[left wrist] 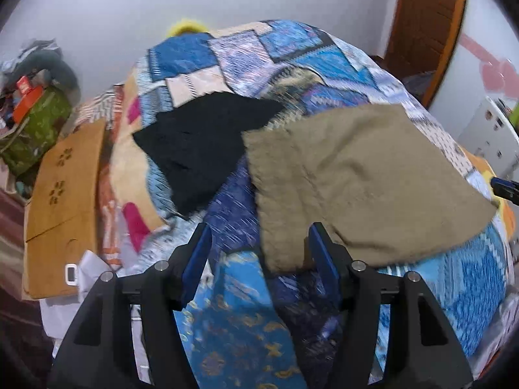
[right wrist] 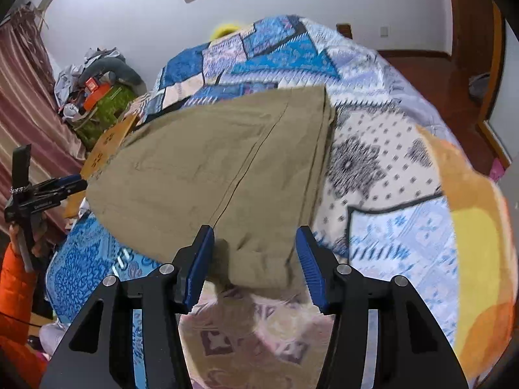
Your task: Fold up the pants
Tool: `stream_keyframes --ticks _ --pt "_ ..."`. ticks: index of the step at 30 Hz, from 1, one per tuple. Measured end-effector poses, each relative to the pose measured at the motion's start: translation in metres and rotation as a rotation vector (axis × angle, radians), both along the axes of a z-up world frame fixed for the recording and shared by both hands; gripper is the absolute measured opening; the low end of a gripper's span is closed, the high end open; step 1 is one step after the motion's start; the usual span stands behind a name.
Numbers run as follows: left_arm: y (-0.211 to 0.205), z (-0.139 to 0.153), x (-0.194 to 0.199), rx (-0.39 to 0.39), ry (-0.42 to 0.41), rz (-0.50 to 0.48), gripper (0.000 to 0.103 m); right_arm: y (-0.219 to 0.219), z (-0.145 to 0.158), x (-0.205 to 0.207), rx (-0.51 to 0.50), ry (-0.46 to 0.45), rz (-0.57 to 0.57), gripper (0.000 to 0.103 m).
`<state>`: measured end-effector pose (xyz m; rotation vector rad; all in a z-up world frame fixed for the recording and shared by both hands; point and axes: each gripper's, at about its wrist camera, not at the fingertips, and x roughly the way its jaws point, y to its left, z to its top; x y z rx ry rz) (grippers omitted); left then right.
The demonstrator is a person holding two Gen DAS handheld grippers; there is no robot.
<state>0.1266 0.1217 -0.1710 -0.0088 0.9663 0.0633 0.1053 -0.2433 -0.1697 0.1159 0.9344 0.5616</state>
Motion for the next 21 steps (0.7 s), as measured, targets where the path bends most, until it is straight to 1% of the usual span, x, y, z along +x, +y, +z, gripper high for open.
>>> stream_keyframes --ticks 3,5,7,10,12,13,15,18,21 --pt "0.013 0.006 0.018 -0.018 -0.005 0.054 0.064 -0.004 0.012 0.015 -0.006 -0.041 -0.012 0.049" --pt "0.019 0.009 0.037 -0.032 -0.001 0.087 0.066 -0.004 0.017 0.027 -0.012 -0.066 -0.020 0.051" --pt "0.022 0.009 0.050 -0.044 0.002 0.099 0.068 -0.002 0.022 0.042 -0.015 -0.091 -0.024 0.056" --pt "0.023 0.008 0.075 -0.067 0.009 0.114 0.070 0.003 0.023 0.068 -0.023 -0.117 -0.025 0.058" --pt "0.021 0.007 0.090 -0.085 0.011 0.104 0.072 0.007 0.020 0.088 -0.027 -0.116 -0.025 0.058" --pt "0.019 0.007 0.096 -0.084 0.012 0.101 0.075 0.009 0.019 0.096 -0.029 -0.116 -0.020 0.059" --pt "0.016 0.003 0.110 -0.074 0.014 0.093 0.078 0.015 0.013 0.115 -0.045 -0.114 -0.012 0.059" --pt "0.013 -0.007 0.127 -0.067 0.036 0.079 0.078 0.024 -0.004 0.148 -0.068 -0.098 -0.010 0.059" --pt "0.014 -0.025 0.142 -0.077 0.076 0.072 0.078 0.029 -0.020 0.178 -0.083 -0.091 -0.028 0.059"
